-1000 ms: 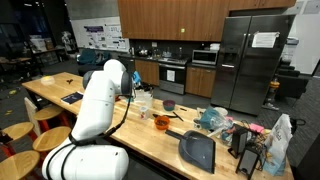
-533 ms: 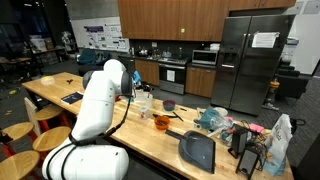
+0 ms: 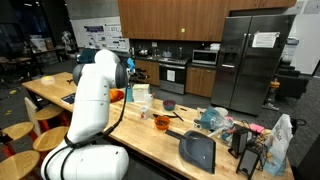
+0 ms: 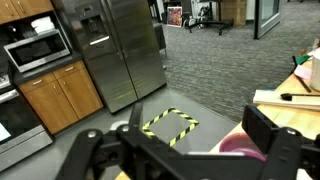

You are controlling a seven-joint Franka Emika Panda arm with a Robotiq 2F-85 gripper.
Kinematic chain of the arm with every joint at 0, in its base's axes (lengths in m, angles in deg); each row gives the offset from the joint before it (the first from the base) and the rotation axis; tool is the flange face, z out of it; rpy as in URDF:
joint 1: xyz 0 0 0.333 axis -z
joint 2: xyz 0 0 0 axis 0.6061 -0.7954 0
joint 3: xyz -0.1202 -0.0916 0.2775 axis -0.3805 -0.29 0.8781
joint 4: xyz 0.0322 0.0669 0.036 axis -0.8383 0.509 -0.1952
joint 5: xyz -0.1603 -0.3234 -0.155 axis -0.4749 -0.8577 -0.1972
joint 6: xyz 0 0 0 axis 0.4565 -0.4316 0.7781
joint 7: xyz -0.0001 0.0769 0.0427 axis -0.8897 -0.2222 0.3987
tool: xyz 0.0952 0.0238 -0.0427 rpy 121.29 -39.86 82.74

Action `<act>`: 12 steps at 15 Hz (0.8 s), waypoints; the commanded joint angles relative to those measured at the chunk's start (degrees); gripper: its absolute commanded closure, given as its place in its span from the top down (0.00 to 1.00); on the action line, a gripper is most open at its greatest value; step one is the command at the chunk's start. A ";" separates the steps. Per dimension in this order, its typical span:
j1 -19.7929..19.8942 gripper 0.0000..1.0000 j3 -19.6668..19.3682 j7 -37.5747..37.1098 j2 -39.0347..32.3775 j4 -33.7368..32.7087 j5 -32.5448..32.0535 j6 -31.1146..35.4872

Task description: Put the orange and black pen in the stacked white cups.

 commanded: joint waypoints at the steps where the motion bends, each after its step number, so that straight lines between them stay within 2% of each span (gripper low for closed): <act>1: 1.75 1.00 0.69 0.51 5.59 1.81 4.69 -2.94; 8: 6.76 1.00 4.61 -3.07 14.52 5.48 27.42 -0.25; 10: 8.37 1.00 6.26 -3.49 17.69 8.02 32.67 3.69; 12: 11.52 1.00 7.20 -2.82 24.10 14.06 39.02 9.63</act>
